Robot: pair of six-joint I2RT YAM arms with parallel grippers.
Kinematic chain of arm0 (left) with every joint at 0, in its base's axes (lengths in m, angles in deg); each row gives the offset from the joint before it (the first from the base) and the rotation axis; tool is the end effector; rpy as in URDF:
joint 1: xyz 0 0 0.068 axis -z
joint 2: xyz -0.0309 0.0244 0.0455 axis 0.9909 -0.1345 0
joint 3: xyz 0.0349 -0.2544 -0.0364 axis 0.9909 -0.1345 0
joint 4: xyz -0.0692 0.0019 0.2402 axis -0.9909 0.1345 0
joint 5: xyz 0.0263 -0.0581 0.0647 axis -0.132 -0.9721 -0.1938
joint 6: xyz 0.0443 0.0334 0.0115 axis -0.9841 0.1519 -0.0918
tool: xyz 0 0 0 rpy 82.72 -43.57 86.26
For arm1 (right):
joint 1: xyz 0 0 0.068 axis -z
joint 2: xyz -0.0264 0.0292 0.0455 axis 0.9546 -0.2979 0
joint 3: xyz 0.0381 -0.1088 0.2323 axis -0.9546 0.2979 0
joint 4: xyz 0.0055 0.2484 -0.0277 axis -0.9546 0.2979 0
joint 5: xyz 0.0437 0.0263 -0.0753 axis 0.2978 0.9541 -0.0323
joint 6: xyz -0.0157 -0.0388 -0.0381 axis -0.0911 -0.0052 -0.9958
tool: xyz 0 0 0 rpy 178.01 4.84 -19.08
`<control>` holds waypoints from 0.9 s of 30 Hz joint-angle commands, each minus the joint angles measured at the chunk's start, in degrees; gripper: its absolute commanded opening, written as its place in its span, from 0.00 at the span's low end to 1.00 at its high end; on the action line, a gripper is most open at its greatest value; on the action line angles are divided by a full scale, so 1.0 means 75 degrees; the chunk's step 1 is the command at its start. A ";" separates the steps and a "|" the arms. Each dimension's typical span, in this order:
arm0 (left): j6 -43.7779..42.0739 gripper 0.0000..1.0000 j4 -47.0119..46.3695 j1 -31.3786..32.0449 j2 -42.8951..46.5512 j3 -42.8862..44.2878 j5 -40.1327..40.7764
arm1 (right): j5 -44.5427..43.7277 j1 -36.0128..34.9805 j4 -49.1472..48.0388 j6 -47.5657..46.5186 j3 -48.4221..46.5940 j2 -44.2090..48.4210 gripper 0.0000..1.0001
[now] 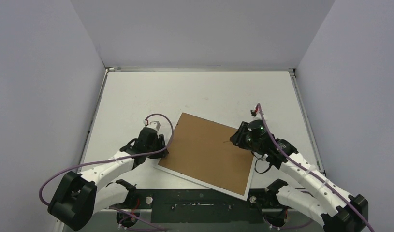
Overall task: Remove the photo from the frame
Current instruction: Adjust the photo frame at the center of the board.
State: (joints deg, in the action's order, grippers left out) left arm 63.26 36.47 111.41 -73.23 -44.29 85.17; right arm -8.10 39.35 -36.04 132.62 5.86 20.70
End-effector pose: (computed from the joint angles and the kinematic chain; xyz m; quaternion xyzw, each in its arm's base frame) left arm 0.1738 -0.0964 0.1450 -0.0143 0.9477 -0.1551 0.2786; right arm 0.1475 0.0943 0.2581 0.0978 0.9043 0.2399 0.3393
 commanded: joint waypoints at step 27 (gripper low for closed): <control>0.2568 0.37 0.0540 0.0473 0.2447 -0.1543 -0.0468 | -0.4330 -0.0296 0.2748 0.1243 -0.0521 -0.0505 0.00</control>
State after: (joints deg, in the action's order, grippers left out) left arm 79.91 38.70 112.90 -53.03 -56.07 92.38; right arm -38.68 35.87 -17.81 143.25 1.36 18.23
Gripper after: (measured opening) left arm 0.368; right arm 0.258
